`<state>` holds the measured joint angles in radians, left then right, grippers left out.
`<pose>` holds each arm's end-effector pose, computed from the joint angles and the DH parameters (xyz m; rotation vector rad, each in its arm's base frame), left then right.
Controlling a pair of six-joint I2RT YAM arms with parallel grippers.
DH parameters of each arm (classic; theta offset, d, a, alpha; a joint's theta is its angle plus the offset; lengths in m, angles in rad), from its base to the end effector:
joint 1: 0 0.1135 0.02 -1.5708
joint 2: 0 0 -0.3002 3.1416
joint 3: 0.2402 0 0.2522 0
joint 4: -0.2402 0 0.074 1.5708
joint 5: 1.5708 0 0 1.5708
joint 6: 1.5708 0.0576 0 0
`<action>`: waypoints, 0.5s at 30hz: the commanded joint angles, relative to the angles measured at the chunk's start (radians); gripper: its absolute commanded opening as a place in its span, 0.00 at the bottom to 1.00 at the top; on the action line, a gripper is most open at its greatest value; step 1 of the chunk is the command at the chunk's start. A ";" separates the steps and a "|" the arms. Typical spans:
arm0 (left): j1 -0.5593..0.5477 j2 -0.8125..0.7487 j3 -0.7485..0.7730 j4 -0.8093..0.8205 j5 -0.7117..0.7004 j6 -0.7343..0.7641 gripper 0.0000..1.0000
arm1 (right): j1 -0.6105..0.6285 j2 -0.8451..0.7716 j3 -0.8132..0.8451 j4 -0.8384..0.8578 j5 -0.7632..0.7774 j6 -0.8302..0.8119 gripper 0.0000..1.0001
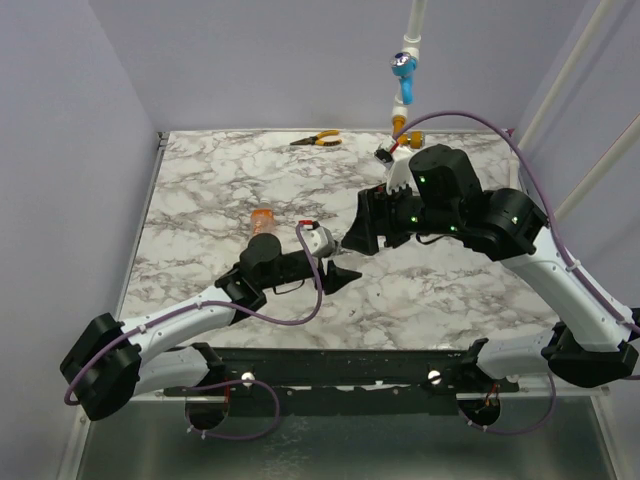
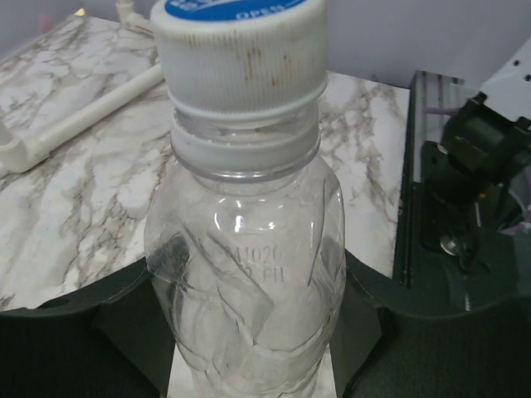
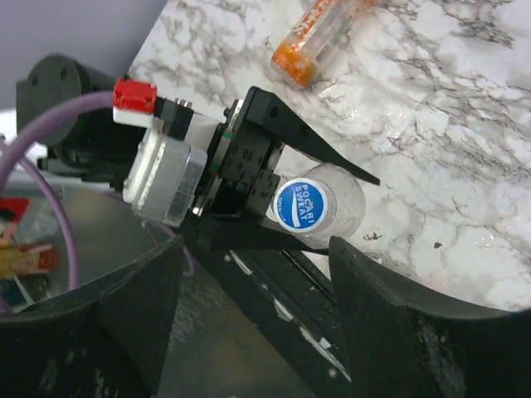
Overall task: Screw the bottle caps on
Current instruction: Screw the bottle cap onto the plastic bottle.
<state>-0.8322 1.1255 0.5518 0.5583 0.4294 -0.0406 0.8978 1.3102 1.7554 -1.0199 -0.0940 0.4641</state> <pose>0.1542 -0.2050 0.2999 0.9589 1.3799 -1.0085 0.1504 0.1974 0.4918 -0.5472 2.2129 0.8634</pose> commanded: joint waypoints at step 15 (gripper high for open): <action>0.006 -0.067 0.063 -0.175 0.281 -0.029 0.39 | 0.009 0.004 -0.011 -0.128 -0.151 -0.181 0.68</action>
<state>-0.8303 1.0740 0.5980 0.4000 0.6491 -0.0628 0.9020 1.3102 1.7485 -1.1091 -0.2050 0.3237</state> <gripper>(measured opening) 0.618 0.679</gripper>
